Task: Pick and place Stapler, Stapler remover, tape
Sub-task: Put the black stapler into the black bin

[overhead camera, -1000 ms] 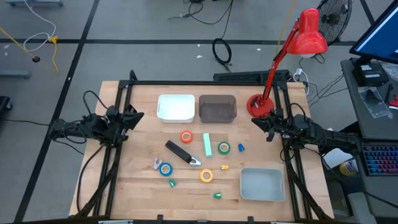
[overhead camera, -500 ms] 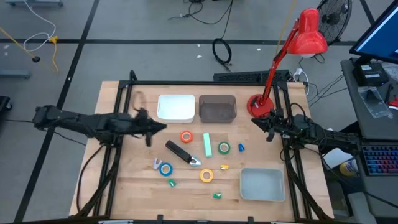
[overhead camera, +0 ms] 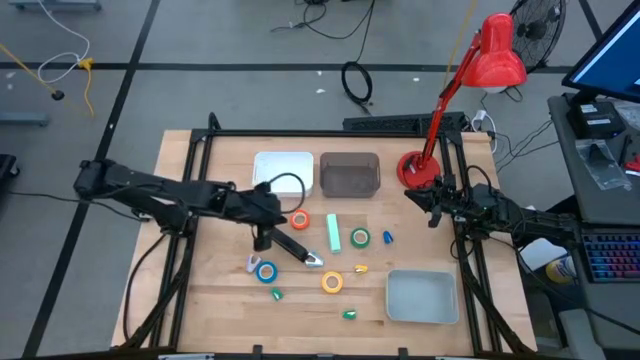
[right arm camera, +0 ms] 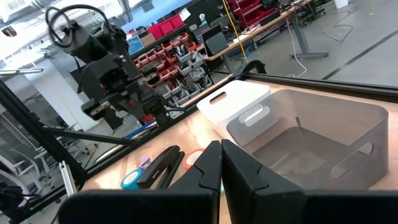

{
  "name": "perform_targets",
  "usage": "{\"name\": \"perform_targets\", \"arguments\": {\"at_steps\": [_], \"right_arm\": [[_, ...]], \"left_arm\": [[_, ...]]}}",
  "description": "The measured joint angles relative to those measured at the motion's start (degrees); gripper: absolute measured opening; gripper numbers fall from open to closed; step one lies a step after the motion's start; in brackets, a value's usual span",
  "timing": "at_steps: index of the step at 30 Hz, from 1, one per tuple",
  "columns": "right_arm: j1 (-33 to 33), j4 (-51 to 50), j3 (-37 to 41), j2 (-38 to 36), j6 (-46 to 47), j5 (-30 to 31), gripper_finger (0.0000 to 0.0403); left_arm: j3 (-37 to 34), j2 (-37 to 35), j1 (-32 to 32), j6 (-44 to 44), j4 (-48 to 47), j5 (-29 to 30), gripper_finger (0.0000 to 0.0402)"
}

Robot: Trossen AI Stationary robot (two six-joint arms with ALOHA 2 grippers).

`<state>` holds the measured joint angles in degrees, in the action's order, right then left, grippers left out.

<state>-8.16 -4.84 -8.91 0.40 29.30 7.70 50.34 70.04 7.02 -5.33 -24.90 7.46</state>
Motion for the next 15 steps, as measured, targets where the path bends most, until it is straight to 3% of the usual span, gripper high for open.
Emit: {"name": "perform_targets", "arguments": {"at_steps": [7,15], "right_arm": [[0.0,-0.04,0.0,0.0,0.0,0.01,0.0004],[0.0,-0.13,0.0,0.02,-0.02,0.01,0.0004]], "left_arm": [[2.76,6.35,1.02,13.73,-1.15,3.02,0.0019],[2.7,10.05,0.99,15.54,-3.77,1.64,0.0019]]}}
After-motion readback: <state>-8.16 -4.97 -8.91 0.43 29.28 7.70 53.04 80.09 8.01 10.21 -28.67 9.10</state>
